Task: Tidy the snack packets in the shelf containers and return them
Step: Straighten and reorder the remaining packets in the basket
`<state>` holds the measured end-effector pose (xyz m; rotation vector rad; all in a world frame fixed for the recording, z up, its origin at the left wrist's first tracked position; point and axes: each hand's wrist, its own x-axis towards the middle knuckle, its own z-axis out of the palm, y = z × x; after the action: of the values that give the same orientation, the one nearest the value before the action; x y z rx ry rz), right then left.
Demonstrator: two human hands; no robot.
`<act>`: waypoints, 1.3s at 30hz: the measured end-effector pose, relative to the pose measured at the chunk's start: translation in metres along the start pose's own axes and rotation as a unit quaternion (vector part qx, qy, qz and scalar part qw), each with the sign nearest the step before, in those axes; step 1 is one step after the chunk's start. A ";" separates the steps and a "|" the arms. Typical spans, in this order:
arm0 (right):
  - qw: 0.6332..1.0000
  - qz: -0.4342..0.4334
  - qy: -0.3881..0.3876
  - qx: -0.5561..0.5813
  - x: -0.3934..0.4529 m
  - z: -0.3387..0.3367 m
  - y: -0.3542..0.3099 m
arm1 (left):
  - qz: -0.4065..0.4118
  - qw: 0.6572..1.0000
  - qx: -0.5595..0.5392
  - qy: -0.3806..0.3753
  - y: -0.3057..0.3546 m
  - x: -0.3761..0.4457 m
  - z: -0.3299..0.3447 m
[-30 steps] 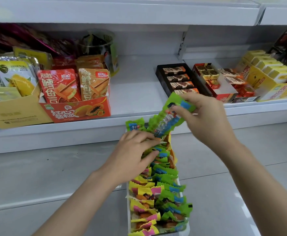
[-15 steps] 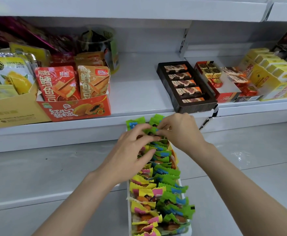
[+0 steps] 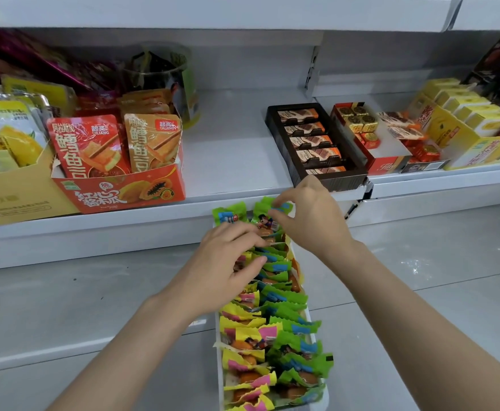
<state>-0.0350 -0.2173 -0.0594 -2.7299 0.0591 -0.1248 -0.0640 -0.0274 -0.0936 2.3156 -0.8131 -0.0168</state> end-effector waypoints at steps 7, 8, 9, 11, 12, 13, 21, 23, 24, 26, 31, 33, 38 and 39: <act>0.997 0.034 -0.004 -0.069 -0.004 0.004 -0.007 | -0.001 1.000 -0.006 -0.009 0.000 -0.005 0.000; 0.997 0.036 -0.008 -0.065 -0.005 0.005 -0.007 | -0.002 1.000 -0.004 -0.012 0.000 -0.005 0.000; 0.998 0.034 -0.013 -0.060 -0.007 0.005 -0.008 | -0.003 1.000 -0.003 -0.014 0.000 -0.005 -0.001; 0.998 0.018 -0.026 -0.058 -0.009 0.006 -0.007 | -0.004 1.000 0.000 -0.014 0.001 -0.006 -0.001; 0.998 0.012 -0.029 -0.057 -0.010 0.007 -0.006 | -0.003 1.000 0.002 -0.012 0.001 -0.006 -0.001; 0.998 0.014 -0.031 -0.052 -0.010 0.006 -0.004 | -0.003 1.000 0.003 -0.011 0.002 -0.006 -0.001; 0.997 -0.047 0.017 0.066 -0.016 -0.020 0.002 | 0.002 1.000 0.014 -0.014 0.003 -0.007 -0.002; 0.976 -0.040 0.020 0.213 -0.022 -0.041 0.003 | 0.005 1.000 0.022 -0.015 0.004 -0.008 -0.002; 0.960 -0.026 0.034 0.277 -0.025 -0.052 0.003 | 0.005 0.999 0.028 -0.015 0.005 -0.009 -0.003; 0.911 -0.009 0.082 0.404 -0.031 -0.075 0.002 | -0.008 1.000 0.022 -0.019 0.008 -0.009 -0.003; 0.825 0.034 0.177 0.535 -0.042 -0.114 0.005 | -0.163 0.973 -0.164 0.013 0.024 -0.004 -0.009; 0.806 0.079 0.164 0.564 -0.044 -0.115 0.007 | -0.179 0.951 -0.245 0.065 0.035 -0.002 -0.014; 0.747 0.141 0.086 0.643 -0.045 -0.103 0.010 | -0.194 0.810 -0.547 0.084 0.062 -0.009 -0.014; 0.740 0.150 0.085 0.650 -0.045 -0.101 0.010 | -0.191 0.783 -0.588 0.069 0.067 -0.011 -0.013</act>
<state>-0.0893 -0.2637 0.0251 -1.2595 0.3245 -0.2136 -0.1068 -0.0520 -0.0455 1.1916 -0.1010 -0.4095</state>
